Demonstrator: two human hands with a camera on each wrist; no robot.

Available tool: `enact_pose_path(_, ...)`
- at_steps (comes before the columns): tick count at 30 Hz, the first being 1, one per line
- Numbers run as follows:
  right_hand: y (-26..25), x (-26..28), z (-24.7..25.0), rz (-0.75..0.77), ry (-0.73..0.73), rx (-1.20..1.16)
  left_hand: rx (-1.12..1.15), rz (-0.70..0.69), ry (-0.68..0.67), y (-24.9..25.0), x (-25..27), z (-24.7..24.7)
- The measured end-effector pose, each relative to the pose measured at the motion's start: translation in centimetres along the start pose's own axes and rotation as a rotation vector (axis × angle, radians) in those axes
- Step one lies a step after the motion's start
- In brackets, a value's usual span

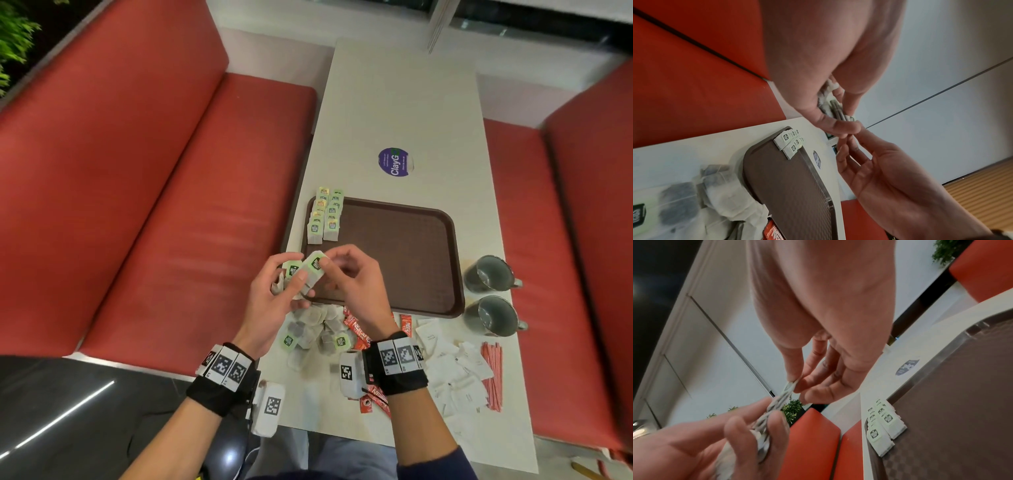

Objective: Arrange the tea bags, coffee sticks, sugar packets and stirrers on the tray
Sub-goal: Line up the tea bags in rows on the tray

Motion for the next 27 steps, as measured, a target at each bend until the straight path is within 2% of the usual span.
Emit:
enact_pose_path(3, -0.5, -0.3, 0.6, 0.072, 0.033, 0.095, -0.016, 0.030, -0.047, -0.2, 0.2, -0.2)
enact_pose_path(8, -1.0, -0.7, 0.8, 0.135, -0.035, 0.209, -0.006, 0.107, -0.100, -0.7, 0.2, -0.7)
enact_pose_path(13, -0.7, -0.9, 1.2, 0.078, -0.023, 0.114, -0.043, 0.109, -0.160, -0.9, 0.1, -1.5)
enact_pose_path(20, 0.5, 0.1, 1.6, 0.021, -0.051, 0.010, -0.048, 0.081, -0.083, -1.3, -0.7, -2.2)
enact_pose_path(25, 1.7, -1.1, 3.1, -0.035, 0.114, -0.132, -0.069, 0.087, -0.028, -2.2, -1.2, -1.9)
enact_pose_path(27, 2.2, -2.5, 4.1, -0.048, 0.209, -0.098, -0.078, 0.093, -0.006, -2.5, -1.4, -1.6)
Point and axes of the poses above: each hand's wrist, its own x-axis away from the middle knuckle, its own z-axis out of the back of the hand, y = z × x, the point moved 5 cm from there along -x, towards the middle knuckle, and after that the axes turned 1 degree about y, right-handed, at the moved point
